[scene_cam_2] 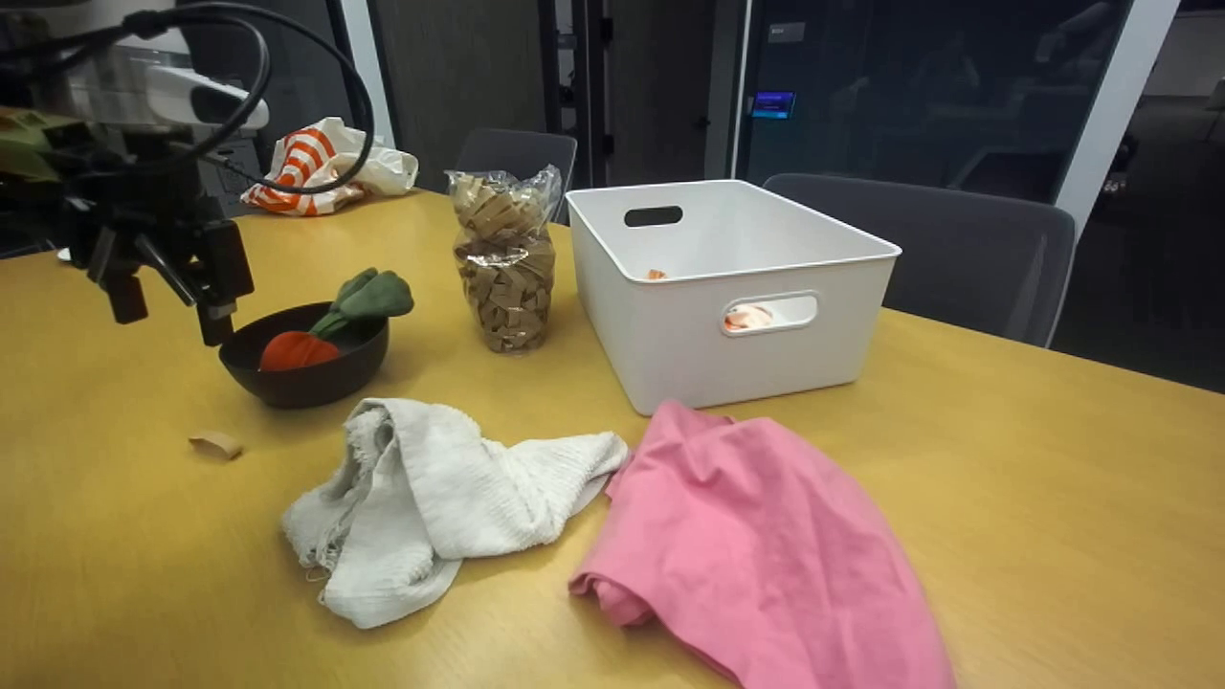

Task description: Put some rubber bands in the black bowl then put the radish in the bowl.

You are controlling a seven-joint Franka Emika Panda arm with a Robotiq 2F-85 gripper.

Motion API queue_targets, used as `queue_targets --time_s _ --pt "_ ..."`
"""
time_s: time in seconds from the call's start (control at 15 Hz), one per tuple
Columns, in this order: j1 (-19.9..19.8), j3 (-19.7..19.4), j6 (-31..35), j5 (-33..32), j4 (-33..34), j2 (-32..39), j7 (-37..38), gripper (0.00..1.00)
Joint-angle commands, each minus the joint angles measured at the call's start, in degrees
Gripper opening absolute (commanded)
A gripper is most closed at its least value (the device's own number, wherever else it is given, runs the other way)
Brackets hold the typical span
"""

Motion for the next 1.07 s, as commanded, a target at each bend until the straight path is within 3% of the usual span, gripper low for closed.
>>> queue_targets --time_s 0.0,0.73,1.0 --pt "1.0 -0.8 0.2 -0.5 0.0 0.1 0.4 1.00" --pt "0.7 -0.9 8.5 0.6 -0.1 12.7 0.2 1.00" --pt "1.8 -0.8 11.4 4.3 -0.2 15.7 0.2 1.00"
